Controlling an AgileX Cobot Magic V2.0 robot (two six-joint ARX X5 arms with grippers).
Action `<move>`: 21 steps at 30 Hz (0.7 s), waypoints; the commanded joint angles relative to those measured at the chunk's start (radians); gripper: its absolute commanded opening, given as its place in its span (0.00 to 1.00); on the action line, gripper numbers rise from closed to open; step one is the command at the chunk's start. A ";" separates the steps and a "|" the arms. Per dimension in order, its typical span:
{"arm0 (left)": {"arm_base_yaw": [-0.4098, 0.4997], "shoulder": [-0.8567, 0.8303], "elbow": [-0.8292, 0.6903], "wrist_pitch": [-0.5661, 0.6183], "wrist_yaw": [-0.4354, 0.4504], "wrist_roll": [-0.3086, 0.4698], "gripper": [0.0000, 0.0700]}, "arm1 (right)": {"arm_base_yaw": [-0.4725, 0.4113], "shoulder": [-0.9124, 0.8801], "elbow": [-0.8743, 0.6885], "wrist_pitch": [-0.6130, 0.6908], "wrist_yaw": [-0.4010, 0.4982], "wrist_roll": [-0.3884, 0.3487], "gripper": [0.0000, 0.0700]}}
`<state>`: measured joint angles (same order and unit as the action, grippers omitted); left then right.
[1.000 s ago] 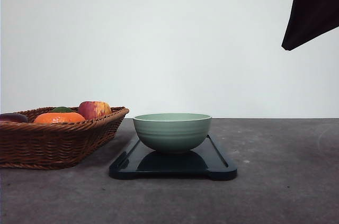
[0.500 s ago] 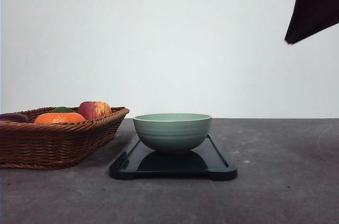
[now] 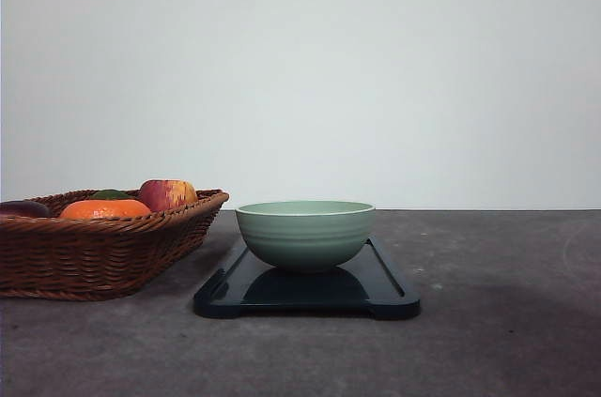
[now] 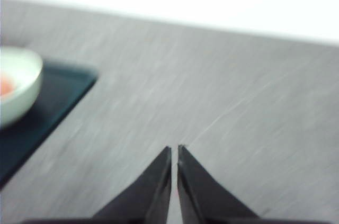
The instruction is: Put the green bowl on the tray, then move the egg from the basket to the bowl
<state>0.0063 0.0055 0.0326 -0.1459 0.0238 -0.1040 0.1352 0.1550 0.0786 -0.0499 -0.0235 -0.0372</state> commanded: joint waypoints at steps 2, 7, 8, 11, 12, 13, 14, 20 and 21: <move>0.000 -0.002 -0.018 0.011 -0.002 0.006 0.00 | -0.025 -0.091 -0.044 0.013 0.001 0.011 0.02; 0.000 -0.002 -0.018 0.011 -0.003 0.006 0.00 | -0.042 -0.151 -0.067 -0.032 0.001 0.033 0.02; 0.000 -0.002 -0.018 0.011 -0.002 0.006 0.00 | -0.042 -0.151 -0.067 -0.037 -0.001 0.033 0.02; 0.000 -0.002 -0.018 0.011 -0.002 0.006 0.00 | -0.042 -0.151 -0.067 -0.037 -0.002 0.033 0.02; 0.000 -0.002 -0.018 0.011 -0.002 0.006 0.00 | -0.042 -0.151 -0.067 -0.037 -0.002 0.033 0.02; 0.000 -0.002 -0.018 0.011 -0.002 0.006 0.00 | -0.042 -0.151 -0.067 -0.037 -0.002 0.033 0.02; 0.000 -0.002 -0.018 0.011 -0.002 0.006 0.00 | -0.042 -0.151 -0.067 -0.036 -0.002 0.033 0.02; 0.000 -0.002 -0.018 0.011 -0.002 0.006 0.00 | -0.042 -0.151 -0.067 -0.032 -0.002 0.033 0.02; 0.000 -0.002 -0.018 0.011 -0.002 0.006 0.00 | -0.042 -0.151 -0.067 -0.032 -0.002 0.033 0.02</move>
<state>0.0063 0.0055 0.0326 -0.1459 0.0238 -0.1040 0.0921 0.0025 0.0162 -0.0927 -0.0250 -0.0185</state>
